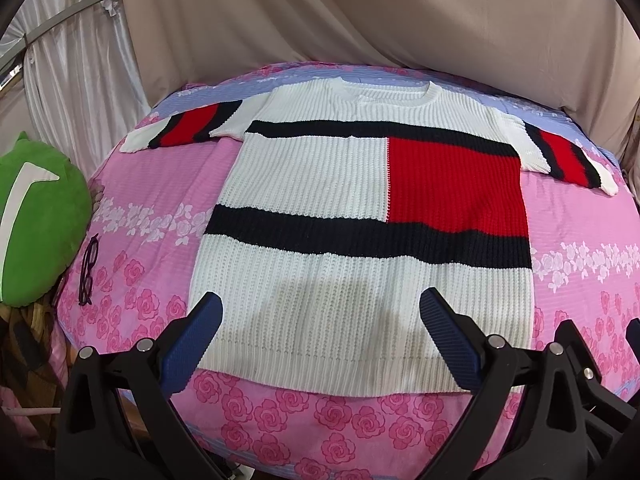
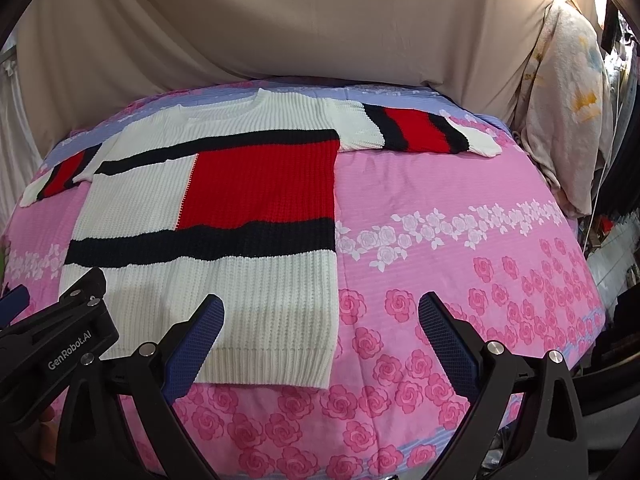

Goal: Fold small clothes

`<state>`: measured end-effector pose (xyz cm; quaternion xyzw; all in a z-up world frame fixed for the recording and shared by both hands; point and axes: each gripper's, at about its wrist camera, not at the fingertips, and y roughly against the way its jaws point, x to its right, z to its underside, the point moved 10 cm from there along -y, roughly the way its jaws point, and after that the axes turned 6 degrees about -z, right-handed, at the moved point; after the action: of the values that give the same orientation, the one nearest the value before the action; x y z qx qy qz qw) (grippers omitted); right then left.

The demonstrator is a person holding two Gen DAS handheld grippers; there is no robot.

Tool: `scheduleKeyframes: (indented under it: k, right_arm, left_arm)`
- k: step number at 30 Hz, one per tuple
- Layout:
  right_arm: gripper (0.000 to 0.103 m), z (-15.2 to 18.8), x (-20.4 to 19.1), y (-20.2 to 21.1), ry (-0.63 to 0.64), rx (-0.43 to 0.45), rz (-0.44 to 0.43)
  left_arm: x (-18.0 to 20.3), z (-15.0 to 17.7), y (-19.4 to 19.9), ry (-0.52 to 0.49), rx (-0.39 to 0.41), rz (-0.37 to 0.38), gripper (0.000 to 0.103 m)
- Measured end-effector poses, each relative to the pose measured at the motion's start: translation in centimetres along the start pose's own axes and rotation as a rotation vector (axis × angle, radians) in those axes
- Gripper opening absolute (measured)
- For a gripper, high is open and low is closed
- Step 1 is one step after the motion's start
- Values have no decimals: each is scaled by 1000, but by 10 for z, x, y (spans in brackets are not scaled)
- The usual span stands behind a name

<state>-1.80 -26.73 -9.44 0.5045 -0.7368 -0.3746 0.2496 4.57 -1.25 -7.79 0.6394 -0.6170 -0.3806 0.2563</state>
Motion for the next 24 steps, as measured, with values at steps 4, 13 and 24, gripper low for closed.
scheduleKeyframes:
  k: [4,13,24]
  right_arm:
    - [97,2,1,0,0,1,4]
    - [97,1,2,0,1,2,7]
    - [97,0,2,0,5,1,12]
  left_arm:
    - [0,0,0,1,1,1,96]
    - [0,-1,0,0,-1,-2,96]
    - [-1,-2,-1,1,-5,-3,96]
